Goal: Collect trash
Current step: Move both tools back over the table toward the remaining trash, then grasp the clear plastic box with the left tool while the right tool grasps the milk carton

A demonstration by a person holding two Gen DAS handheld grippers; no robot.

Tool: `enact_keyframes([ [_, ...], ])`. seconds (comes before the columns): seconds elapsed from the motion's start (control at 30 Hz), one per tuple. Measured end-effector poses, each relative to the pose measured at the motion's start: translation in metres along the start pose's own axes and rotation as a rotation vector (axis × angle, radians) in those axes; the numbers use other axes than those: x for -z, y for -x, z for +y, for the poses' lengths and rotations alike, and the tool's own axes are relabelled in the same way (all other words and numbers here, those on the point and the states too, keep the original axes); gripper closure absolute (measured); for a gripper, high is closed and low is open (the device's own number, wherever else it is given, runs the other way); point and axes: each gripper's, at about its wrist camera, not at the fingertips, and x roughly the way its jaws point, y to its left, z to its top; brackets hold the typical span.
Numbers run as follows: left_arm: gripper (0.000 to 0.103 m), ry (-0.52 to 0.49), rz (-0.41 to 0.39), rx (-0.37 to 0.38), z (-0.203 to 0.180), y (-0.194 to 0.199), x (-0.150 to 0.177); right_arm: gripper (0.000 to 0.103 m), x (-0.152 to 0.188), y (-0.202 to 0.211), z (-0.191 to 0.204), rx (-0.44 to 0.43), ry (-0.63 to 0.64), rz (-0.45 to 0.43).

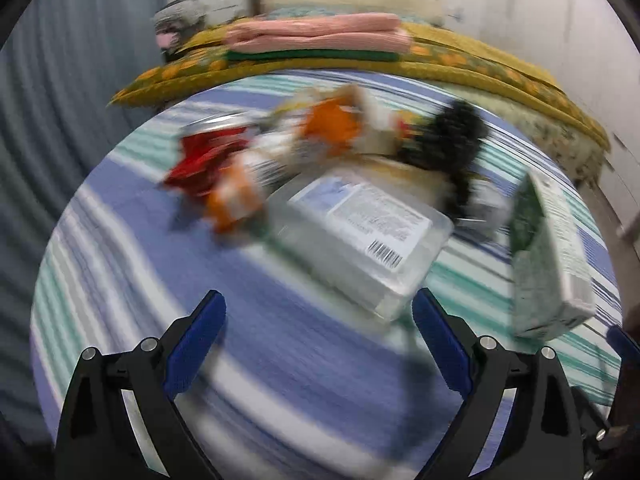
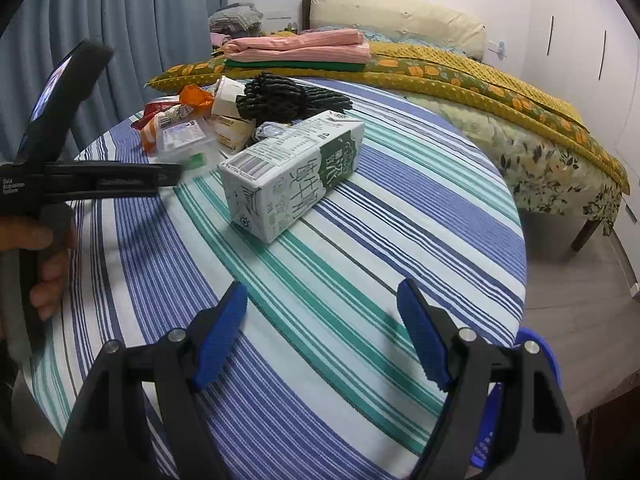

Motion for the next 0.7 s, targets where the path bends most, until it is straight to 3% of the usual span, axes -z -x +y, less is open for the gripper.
enact_keyframes([
  [0.17,0.010,0.086,0.001,-0.065,0.056,0.012,0.011,0.027,-0.001,-0.004,0.002,-0.006,0.005,0.010],
  [0.23,0.010,0.107,-0.003,-0.054,0.065,0.017,0.013,0.027,-0.001,-0.006,0.003,-0.008,0.005,0.012],
  [0.33,0.009,0.121,-0.047,0.075,0.059,0.031,0.008,0.027,-0.002,-0.006,0.005,-0.010,0.007,0.010],
  [0.43,0.007,0.049,-0.047,0.164,0.025,0.032,-0.006,0.027,-0.002,-0.006,0.006,-0.014,0.002,0.004],
  [0.57,0.007,-0.045,-0.024,0.075,-0.012,0.006,-0.028,0.027,-0.001,-0.005,0.001,-0.013,-0.020,0.004],
  [0.7,0.007,-0.054,0.029,-0.009,-0.013,-0.023,-0.039,0.027,-0.002,0.000,-0.008,-0.006,-0.049,-0.009],
])
